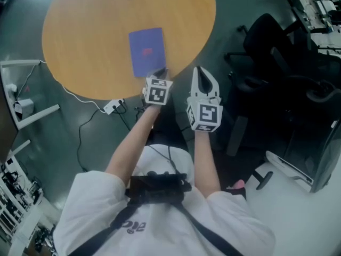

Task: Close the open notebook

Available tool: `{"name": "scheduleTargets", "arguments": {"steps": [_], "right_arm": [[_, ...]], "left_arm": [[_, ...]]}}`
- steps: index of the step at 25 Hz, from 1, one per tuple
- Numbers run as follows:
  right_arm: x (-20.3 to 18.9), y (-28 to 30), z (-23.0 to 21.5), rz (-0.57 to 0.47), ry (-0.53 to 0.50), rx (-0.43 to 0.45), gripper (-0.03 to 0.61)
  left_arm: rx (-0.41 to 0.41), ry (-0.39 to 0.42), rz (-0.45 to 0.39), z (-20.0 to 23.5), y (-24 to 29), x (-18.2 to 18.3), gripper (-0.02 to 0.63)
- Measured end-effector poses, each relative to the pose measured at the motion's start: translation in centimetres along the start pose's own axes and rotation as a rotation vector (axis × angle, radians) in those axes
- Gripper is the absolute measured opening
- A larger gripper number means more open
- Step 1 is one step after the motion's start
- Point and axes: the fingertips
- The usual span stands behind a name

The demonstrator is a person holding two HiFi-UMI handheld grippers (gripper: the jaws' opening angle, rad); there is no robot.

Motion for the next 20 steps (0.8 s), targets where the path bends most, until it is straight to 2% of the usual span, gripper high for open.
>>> {"name": "scheduleTargets", "arguments": {"steps": [4,8,16,20], "right_arm": [[-0.3,-0.4,-0.2,-0.001,-0.006,-0.003,0.017],[0.4,-0.4,0.5,-0.018,-0.005,0.004,0.017],[2.9,-0.6,3.0,-0.052,-0.005,0.041,0.017],[4.5,-1.2,4.4,-0.074,-0.005,0.072,0.017]], "left_arm": [[-0.015,-0.021,0.016,-0.7,-0.5,-0.4,0.035],[-0.019,-0.017,-0.016,-0.7,-1.4,0.3,0.035],[0.007,-0.030,-0.123,0.3,-5.8,2.4,0.035],[0.009,-0.022,-0.198,0.7,-9.0,4.7,0.034]]}}
Point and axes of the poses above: the fingertips, and each gripper's own axes: y forward along the fingers, z to its left, x out of its top, and after that the axes turned 13 degrees about -z, right-handed
